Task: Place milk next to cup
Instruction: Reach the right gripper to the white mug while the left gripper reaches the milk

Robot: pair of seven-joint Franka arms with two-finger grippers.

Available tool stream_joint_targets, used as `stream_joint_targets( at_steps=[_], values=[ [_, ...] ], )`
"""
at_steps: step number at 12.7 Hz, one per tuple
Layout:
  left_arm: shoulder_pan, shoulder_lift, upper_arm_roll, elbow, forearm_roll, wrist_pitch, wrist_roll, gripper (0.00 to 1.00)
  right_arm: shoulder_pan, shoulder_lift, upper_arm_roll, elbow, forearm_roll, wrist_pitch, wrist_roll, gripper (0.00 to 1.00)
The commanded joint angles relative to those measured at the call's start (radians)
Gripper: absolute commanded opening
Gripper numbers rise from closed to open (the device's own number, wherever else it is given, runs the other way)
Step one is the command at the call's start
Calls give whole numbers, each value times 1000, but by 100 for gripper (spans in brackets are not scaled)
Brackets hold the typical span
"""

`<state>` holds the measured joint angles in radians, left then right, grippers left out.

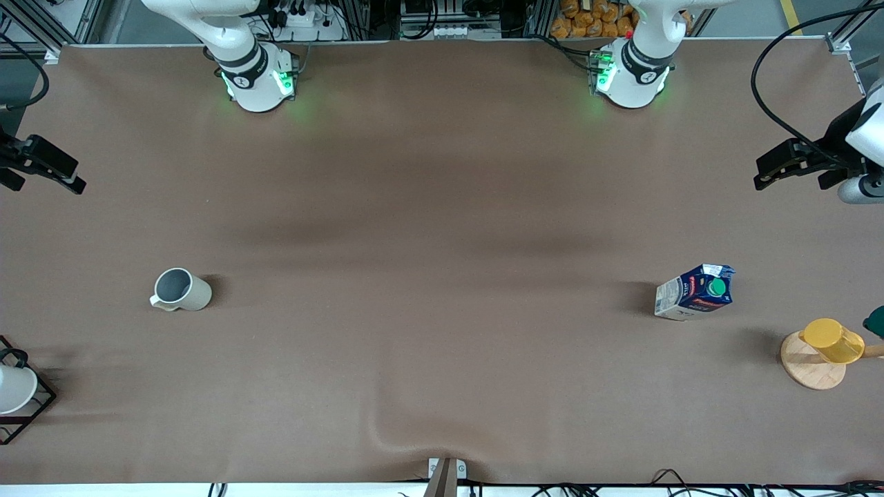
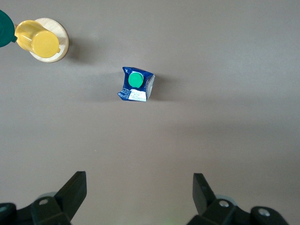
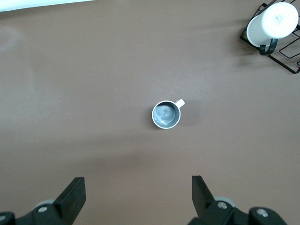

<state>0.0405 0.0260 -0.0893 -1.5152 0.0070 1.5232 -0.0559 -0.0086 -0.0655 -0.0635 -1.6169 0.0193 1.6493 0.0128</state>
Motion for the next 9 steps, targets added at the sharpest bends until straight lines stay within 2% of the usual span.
stream_joint_targets(
  at_steps=[1,4,9],
  values=[
    [2,18,0,27,-1,-9,16,100,-11,12,7,23,16,-16,3,100],
    [15,101,10,66,5,1,27,100,-8,16,8,23,16,-14,1,100],
    [35,210,8,35,4,86,25,100,-16,84,8,18,16,-14,1,100]
  ],
)
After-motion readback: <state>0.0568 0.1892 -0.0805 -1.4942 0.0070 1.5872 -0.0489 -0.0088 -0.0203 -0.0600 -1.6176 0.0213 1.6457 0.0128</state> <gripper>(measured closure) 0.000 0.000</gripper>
